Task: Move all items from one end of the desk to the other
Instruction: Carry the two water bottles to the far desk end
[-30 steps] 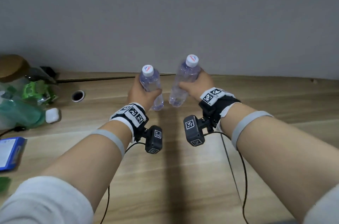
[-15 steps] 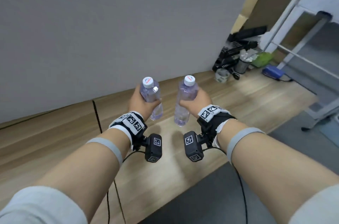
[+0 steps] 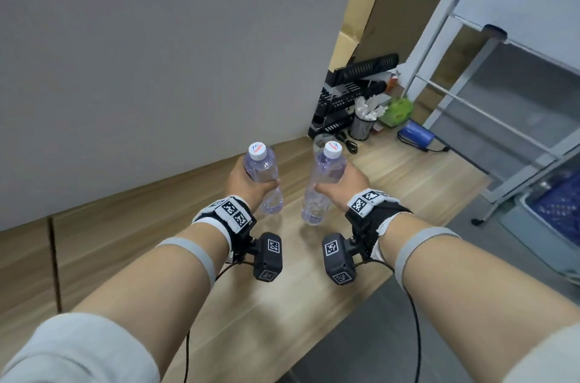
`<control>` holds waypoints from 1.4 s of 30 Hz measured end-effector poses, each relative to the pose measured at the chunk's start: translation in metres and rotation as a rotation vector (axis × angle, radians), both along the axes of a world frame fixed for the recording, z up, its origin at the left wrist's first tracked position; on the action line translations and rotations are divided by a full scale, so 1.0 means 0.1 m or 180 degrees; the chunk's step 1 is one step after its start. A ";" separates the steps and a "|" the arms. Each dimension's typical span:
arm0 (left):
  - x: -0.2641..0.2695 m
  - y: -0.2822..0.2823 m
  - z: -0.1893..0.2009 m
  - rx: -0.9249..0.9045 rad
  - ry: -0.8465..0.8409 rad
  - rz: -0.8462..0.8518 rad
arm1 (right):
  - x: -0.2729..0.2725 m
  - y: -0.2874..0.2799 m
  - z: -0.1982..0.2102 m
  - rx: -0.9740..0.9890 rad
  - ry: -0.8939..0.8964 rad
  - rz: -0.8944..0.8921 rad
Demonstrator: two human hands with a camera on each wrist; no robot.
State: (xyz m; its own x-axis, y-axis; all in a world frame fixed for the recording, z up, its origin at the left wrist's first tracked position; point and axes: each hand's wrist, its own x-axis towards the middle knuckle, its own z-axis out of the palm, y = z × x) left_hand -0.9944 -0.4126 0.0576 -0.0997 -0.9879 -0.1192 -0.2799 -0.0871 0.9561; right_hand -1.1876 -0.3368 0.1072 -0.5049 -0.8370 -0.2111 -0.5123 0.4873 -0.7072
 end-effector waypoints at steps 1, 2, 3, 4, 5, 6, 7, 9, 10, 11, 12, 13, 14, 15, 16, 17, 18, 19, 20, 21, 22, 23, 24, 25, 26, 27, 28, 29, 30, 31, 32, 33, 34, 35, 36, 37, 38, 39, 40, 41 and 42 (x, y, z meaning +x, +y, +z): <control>-0.09 -0.11 -0.03 0.0003 0.0010 0.0043 | -0.08 -0.13 -0.01 -0.0025 0.0024 -0.0002; -0.18 -0.22 -0.06 0.0018 0.0009 0.0078 | -0.17 -0.27 -0.04 -0.0061 0.0061 0.0005; -0.26 -0.31 -0.09 0.0039 -0.0002 0.0109 | -0.24 -0.38 -0.05 -0.0090 0.0116 0.0024; -0.34 -0.41 -0.12 0.0064 -0.0012 0.0138 | -0.33 -0.51 -0.09 -0.0121 0.0157 0.0046; -0.40 -0.49 -0.15 0.0075 -0.0026 0.0183 | -0.40 -0.62 -0.11 -0.0168 0.0155 0.0071; -0.46 -0.56 -0.17 0.0101 -0.0053 0.0235 | -0.47 -0.74 -0.14 -0.0212 0.0117 0.0108; -0.51 -0.62 -0.19 0.0112 -0.0087 0.0279 | -0.51 -0.84 -0.14 -0.0248 0.0102 0.0148; -0.59 -0.73 -0.22 0.0169 -0.0162 0.0346 | -0.60 -1.06 -0.17 -0.0284 0.0052 0.0172; -0.63 -0.78 -0.23 0.0211 -0.0173 0.0389 | -0.64 -1.17 -0.19 -0.0276 0.0025 0.0205; -0.67 -0.84 -0.24 0.0237 -0.0161 0.0430 | -0.67 -1.28 -0.19 -0.0262 -0.0001 0.0286; -0.70 -0.90 -0.25 0.0269 -0.0162 0.0491 | -0.72 -1.42 -0.22 -0.0233 -0.0068 0.0388; -0.74 -0.96 -0.25 0.0280 -0.0190 0.0570 | -0.75 -1.55 -0.22 -0.0225 -0.0144 0.0516; -0.78 -1.03 -0.26 0.0293 -0.0238 0.0666 | -0.80 -1.68 -0.25 -0.0217 -0.0164 0.0605; -0.82 -1.10 -0.27 0.0286 -0.0286 0.0753 | -0.82 -1.80 -0.25 -0.0210 -0.0126 0.0698; -0.86 -1.18 -0.28 0.0296 -0.0365 0.0816 | -0.85 -1.94 -0.29 -0.0218 -0.0116 0.0763; -0.90 -1.25 -0.29 0.0299 -0.0466 0.0864 | -0.87 -2.06 -0.33 -0.0244 -0.0131 0.0817; -0.93 -1.31 -0.31 0.0335 -0.0585 0.0925 | -0.89 -2.19 -0.39 -0.0267 -0.0133 0.0857; -0.97 -1.37 -0.31 0.0343 -0.0676 0.0981 | -0.90 -2.30 -0.40 -0.0295 -0.0124 0.0911; -1.01 -1.44 -0.32 0.0353 -0.0744 0.1021 | -0.92 -2.42 -0.43 -0.0283 -0.0095 0.0953; -1.06 -1.49 -0.33 0.0359 -0.0784 0.1062 | -0.94 -2.51 -0.46 -0.0253 -0.0018 0.0998; -1.11 -1.53 -0.34 0.0372 -0.0812 0.1107 | -0.96 -2.59 -0.50 -0.0197 0.0055 0.0996; -1.16 -1.57 -0.33 0.0361 -0.0844 0.1154 | -0.98 -2.64 -0.52 -0.0227 0.0078 0.1010; -1.20 -1.62 -0.33 0.0376 -0.0884 0.1192 | -0.99 -2.69 -0.55 -0.0256 0.0078 0.1000; -1.24 -1.67 -0.32 0.0376 -0.0912 0.1215 | -0.99 -2.73 -0.57 -0.0308 0.0077 0.0995; -1.28 -1.72 -0.32 0.0395 -0.0938 0.1234 | -1.00 -2.77 -0.59 -0.0311 0.0086 0.0974; -1.32 -1.76 -0.32 0.0393 -0.0980 0.1247 | -1.02 -2.79 -0.61 -0.0327 0.0102 0.0988; -1.35 -1.80 -0.33 0.0390 -0.1043 0.1253 | -1.04 -2.82 -0.62 -0.0293 0.0136 0.0994; -1.39 -1.83 -0.34 0.0389 -0.1110 0.1244 | -1.06 -2.85 -0.64 -0.0274 0.0183 0.1023; -1.42 -1.86 -0.34 0.0388 -0.1148 0.1242 | -1.07 -2.87 -0.64 -0.0240 0.0238 0.1044; -1.44 -1.89 -0.34 0.0386 -0.1169 0.1251 | -1.09 -2.89 -0.65 -0.0236 0.0278 0.1073; -1.46 -1.91 -0.33 0.0383 -0.1171 0.1272 | -1.10 -2.89 -0.65 -0.0226 0.0311 0.1088; -1.47 -1.93 -0.33 0.0377 -0.1179 0.1299 | -1.12 -2.90 -0.66 -0.0228 0.0346 0.1088; -1.49 -1.95 -0.33 0.0377 -0.1195 0.1317 | -1.13 -2.90 -0.66 -0.0207 0.0387 0.1066; -1.50 -1.97 -0.33 0.0386 -0.1197 0.1321 | -1.15 -2.90 -0.66 -0.0185 0.0438 0.1052; -1.51 -1.99 -0.34 0.0409 -0.1178 0.1316 | -1.16 -2.90 -0.66 -0.0140 0.0501 0.1050; -1.53 -2.01 -0.34 0.0426 -0.1142 0.1307 | -1.18 -2.90 -0.66 -0.0097 0.0563 0.1056; -1.54 -2.03 -0.34 0.0435 -0.1101 0.1294 | -1.19 -2.91 -0.65 -0.0067 0.0612 0.1065; -1.55 -2.04 -0.34 0.0445 -0.1058 0.1275 | -1.20 -2.92 -0.66 -0.0033 0.0655 0.1073; -1.56 -2.05 -0.33 0.0457 -0.1015 0.1254 | -1.20 -2.93 -0.65 0.0007 0.0697 0.1089; -1.56 -2.06 -0.33 0.0459 -0.0970 0.1226 | -1.20 -2.93 -0.65 0.0050 0.0733 0.1103; -1.56 -2.06 -0.33 0.0476 -0.0918 0.1187 | -1.20 -2.92 -0.64 0.0092 0.0760 0.1114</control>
State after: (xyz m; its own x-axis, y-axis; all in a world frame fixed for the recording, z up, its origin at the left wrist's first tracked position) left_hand -1.1504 -0.6185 0.0245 0.3153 -0.9199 -0.2332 -0.4550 -0.3622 0.8135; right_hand -1.3071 -0.6293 0.0430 -0.2287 -0.9621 -0.1486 -0.7981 0.2727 -0.5373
